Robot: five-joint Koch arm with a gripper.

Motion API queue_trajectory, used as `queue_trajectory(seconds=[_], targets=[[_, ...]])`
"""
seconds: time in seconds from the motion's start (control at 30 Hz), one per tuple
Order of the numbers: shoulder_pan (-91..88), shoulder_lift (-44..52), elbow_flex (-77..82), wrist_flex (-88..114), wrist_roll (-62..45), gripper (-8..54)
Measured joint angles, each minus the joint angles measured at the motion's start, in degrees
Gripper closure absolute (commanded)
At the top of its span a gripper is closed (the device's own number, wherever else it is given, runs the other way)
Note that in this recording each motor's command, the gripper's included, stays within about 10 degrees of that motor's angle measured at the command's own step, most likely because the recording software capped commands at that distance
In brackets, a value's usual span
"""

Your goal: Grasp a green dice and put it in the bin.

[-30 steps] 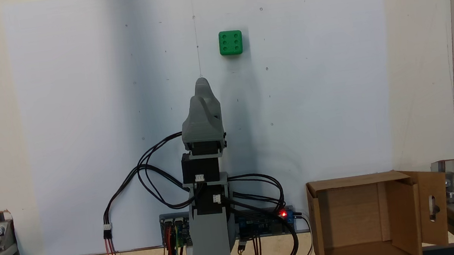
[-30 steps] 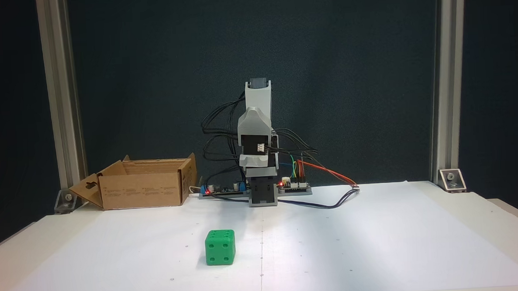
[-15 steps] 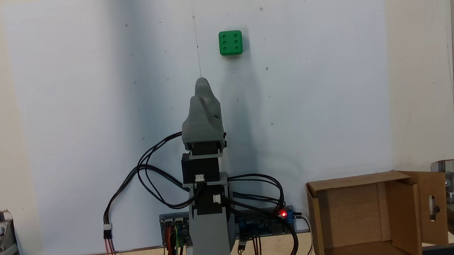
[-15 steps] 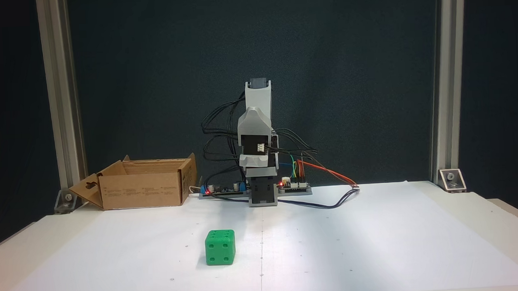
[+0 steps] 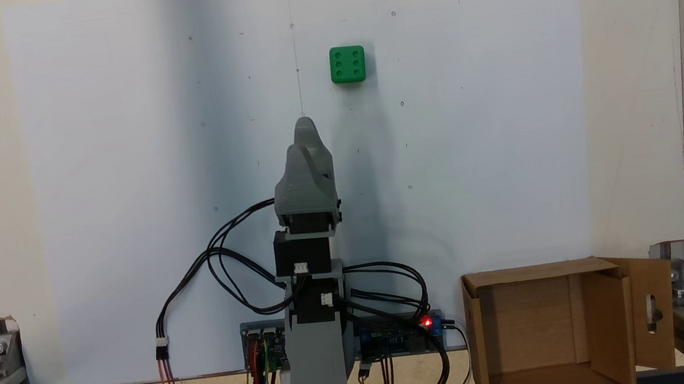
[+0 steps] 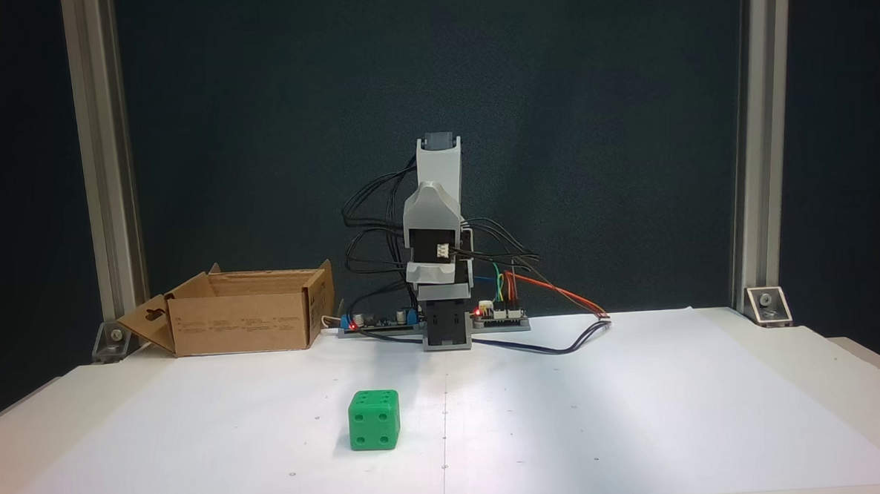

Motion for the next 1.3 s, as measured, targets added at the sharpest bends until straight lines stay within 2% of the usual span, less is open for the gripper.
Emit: queue_trajectory(seconds=[0.7,0.8,1.3], targets=[[-0.1,0.0,-0.3,0.0,0.1,1.8],[0.0,0.0,-4.0,5.5,0.0,1.8],[2.3,0.0,-52.4,63.9,0.1,1.8]])
